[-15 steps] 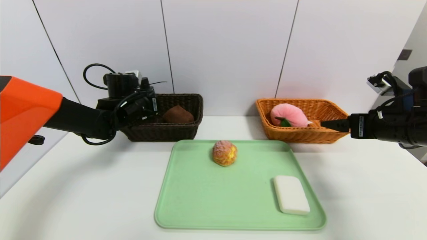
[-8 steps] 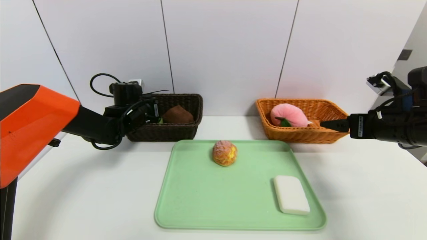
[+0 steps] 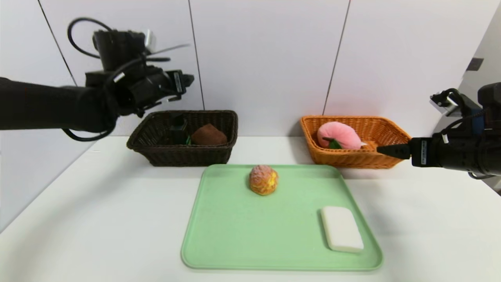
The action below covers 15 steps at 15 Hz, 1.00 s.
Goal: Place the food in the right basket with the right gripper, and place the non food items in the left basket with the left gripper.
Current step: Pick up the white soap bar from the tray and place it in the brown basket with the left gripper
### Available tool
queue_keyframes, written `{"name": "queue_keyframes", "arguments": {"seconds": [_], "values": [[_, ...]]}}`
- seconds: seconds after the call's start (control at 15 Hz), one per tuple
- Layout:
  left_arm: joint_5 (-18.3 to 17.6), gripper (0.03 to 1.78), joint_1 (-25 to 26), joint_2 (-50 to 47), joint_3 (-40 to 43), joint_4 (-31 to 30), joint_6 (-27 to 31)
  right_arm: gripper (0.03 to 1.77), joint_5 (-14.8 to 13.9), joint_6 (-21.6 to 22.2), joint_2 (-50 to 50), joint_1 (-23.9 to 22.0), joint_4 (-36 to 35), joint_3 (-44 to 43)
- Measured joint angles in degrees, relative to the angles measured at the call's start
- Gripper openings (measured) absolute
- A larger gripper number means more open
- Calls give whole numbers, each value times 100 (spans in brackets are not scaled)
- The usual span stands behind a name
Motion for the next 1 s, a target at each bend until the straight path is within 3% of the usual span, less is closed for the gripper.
{"name": "queue_keyframes", "arguments": {"seconds": [0.2, 0.47, 0.67, 1.0], "values": [[496, 157, -839, -662, -763, 1502, -32, 171, 0, 35, -18, 0, 0, 28], [1403, 162, -2107, -856, -1023, 3031, -489, 171, -9, 51, -82, -7, 7, 83], [1735, 165, -2861, -480, -1163, 3361, -1001, 171, -9, 52, -145, -39, 7, 196], [1770, 167, -3523, 545, -2180, 3964, -1479, 171, -24, 63, -226, -107, 9, 255]]}}
